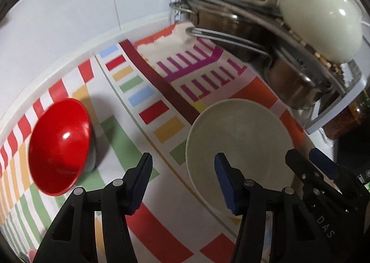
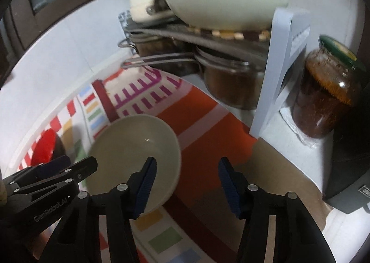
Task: Organize plates and bowls
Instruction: 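Move both tools to the rim of the white bowl, then close both tools on the white bowl rim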
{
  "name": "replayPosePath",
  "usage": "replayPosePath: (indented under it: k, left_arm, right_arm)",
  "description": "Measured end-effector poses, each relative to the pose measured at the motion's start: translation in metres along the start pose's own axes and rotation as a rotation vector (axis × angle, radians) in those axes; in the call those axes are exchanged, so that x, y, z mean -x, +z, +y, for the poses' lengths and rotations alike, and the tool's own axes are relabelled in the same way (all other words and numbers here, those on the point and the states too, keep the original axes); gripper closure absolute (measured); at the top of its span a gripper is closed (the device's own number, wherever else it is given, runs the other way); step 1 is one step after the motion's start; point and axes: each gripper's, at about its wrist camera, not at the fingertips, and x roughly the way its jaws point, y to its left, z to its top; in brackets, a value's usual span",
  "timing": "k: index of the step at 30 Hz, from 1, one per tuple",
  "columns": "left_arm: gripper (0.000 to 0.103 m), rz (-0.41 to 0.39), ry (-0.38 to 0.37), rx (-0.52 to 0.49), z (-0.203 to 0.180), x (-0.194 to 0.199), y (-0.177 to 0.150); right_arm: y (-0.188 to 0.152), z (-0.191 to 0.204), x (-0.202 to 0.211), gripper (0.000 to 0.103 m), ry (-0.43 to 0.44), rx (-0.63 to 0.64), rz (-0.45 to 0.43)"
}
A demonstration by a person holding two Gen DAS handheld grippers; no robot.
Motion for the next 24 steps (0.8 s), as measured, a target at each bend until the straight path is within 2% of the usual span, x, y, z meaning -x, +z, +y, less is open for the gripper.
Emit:
replayPosePath:
  k: [6,11,17,19,24]
  left_arm:
    - [0.058,0.037,0.022,-0.005,-0.002,-0.022,0.001]
    - [0.074,0.074,0.002,0.0,-0.001,-0.034,0.001]
    - [0.087,0.056,-0.003,-0.036,-0.007,-0.033,0.003]
    - [0.091,0.045,0.013,-0.058,-0.011,-0.032,0.002]
    - [0.091,0.029,0.019,-0.058,-0.011,-0.027,0.002]
  right_arm:
    - [-0.002,0.001,-0.017,0.058,0.001,0.016,0.047]
    - [-0.002,0.003,-0.029,0.074,0.013,0.021,0.083]
    - [-0.001,0.005,-0.034,0.09,0.033,0.014,0.104]
    - [-0.001,0.007,-0.034,0.091,0.023,0.023,0.102]
    - [-0.002,0.013,-0.032,0.092,-0.001,0.042,0.103]
